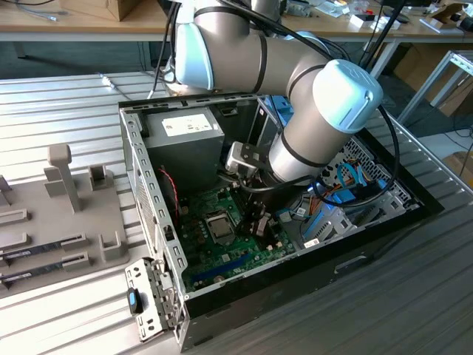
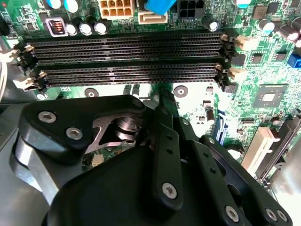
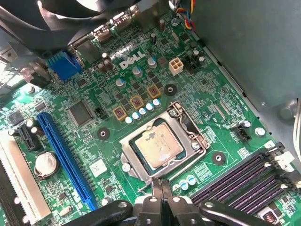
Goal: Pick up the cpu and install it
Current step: 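Install the first cpu locking lever, then install the second cpu locking lever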
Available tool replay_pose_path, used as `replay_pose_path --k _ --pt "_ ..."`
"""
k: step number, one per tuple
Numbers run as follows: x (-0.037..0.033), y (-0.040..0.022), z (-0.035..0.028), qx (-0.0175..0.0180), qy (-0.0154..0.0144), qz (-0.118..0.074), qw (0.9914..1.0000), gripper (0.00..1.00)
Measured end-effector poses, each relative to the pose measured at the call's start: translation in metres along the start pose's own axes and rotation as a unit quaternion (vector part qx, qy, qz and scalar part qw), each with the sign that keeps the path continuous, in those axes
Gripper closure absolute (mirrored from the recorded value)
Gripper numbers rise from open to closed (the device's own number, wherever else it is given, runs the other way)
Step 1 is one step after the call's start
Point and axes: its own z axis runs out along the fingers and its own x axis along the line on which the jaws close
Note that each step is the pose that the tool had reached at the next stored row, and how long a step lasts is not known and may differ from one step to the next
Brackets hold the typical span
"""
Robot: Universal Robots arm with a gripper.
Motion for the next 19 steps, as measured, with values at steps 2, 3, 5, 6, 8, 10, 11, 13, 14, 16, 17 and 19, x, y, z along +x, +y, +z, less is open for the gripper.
replay_pose_path --k 2,3,5,6,8,10,11,13,14,16,17,19 --pt "0.0005 0.0018 -0.01 0.0 0.0 0.0 1.0 0.89" --pt "0.0005 0.0023 -0.0128 0.0 -0.0002 0.0 1.0 0.89" --pt "0.0009 0.0034 -0.0196 0.0 0.0001 0.0 1.0 0.89" --pt "0.001 0.0039 -0.0225 0.0 0.0 0.0 1.0 0.89" --pt "0.0013 0.0051 -0.0291 0.0 0.0001 0.0 1.0 0.89" --pt "0.0014 0.0067 -0.0368 0.0 0.0 0.0 1.0 0.89" --pt "0.0015 0.0083 -0.0448 0.0 0.0 0.0 1.0 0.89" --pt "0.0018 0.0099 -0.0531 0.0 0.0 0.0 1.0 0.89" --pt "0.002 0.011 -0.0593 0.0 0.0 0.0 1.0 0.89" --pt "0.0023 0.0128 -0.0685 0.0 0.0 0.0 1.0 0.89" --pt "0.0023 0.0133 -0.0716 0.0 0.0 0.0 1.0 0.89" --pt "0.0024 0.0143 -0.077 0.0 0.0 0.0 1.0 0.89"
